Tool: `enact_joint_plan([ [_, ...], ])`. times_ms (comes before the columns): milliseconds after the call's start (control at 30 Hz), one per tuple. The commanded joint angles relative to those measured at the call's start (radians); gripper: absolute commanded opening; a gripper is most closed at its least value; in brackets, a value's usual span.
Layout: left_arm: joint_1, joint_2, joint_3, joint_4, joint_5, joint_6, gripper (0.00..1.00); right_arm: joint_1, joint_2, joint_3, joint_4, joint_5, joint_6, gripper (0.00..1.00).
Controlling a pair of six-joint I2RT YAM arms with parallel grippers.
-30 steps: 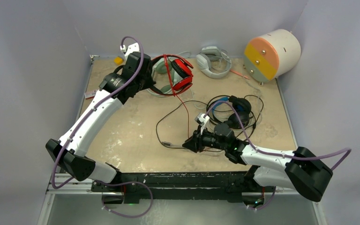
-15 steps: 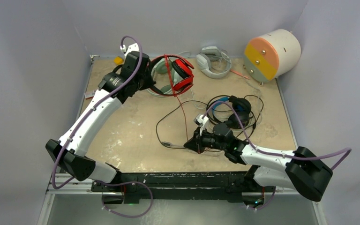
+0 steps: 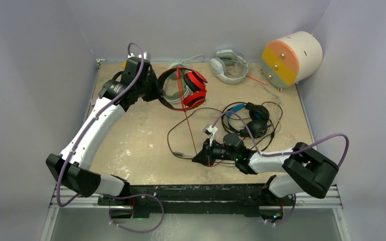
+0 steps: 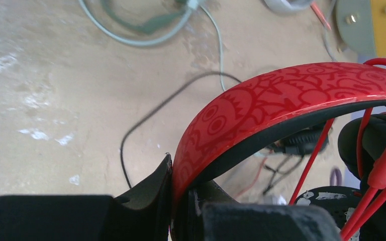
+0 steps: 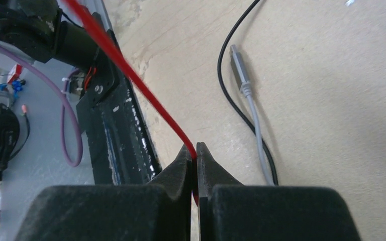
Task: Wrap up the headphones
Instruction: Wrap the headphones cable around the headphones.
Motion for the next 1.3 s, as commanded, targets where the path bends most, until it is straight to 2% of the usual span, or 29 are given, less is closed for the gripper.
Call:
enact_joint_plan([
  [0,0.014,-0.127,-0.04,0.17,0.311,0.014,0.0,-0.015,0.018,0.021,-0.034,-0.097,0.032,0.0],
  [133,0.014,-0.172,-0.066,0.121,0.498,0.077,0.0,-0.101,-0.021,0.058,-0.116,-0.179,0.027,0.0],
  [300,0.013,-0.308,-0.178,0.074,0.526,0.161,0.0,-0.271,-0.045,0.09,-0.15,-0.342,0.072,0.0],
  [433,0.003,-0.425,-0.328,0.14,0.608,0.238,0.0,-0.329,-0.033,0.202,-0.318,-0.405,0.069,0.0],
  [600,-0.04,-0.543,-0.465,0.168,0.47,0.343,0.0,-0.374,-0.065,0.347,-0.579,-0.434,0.038,0.0],
  [733,-0.087,-0.57,-0.561,0.226,0.446,0.385,0.0,-0.426,-0.11,0.417,-0.712,-0.439,0.018,0.0],
  [867,-0.255,-0.521,-0.562,0.22,0.196,0.435,0.0,-0.487,-0.125,0.477,-0.776,-0.486,0.017,0.0],
  [1000,-0.337,-0.439,-0.521,0.169,-0.007,0.541,0.0,-0.525,-0.136,0.536,-0.809,-0.544,0.026,0.0],
  [1100,-0.391,-0.46,-0.54,0.204,-0.178,0.641,0.0,-0.53,-0.15,0.569,-0.83,-0.584,0.027,0.0],
  [1267,-0.413,-0.487,-0.553,0.232,-0.251,0.785,0.0,-0.53,-0.199,0.549,-0.841,-0.656,0.042,0.0],
])
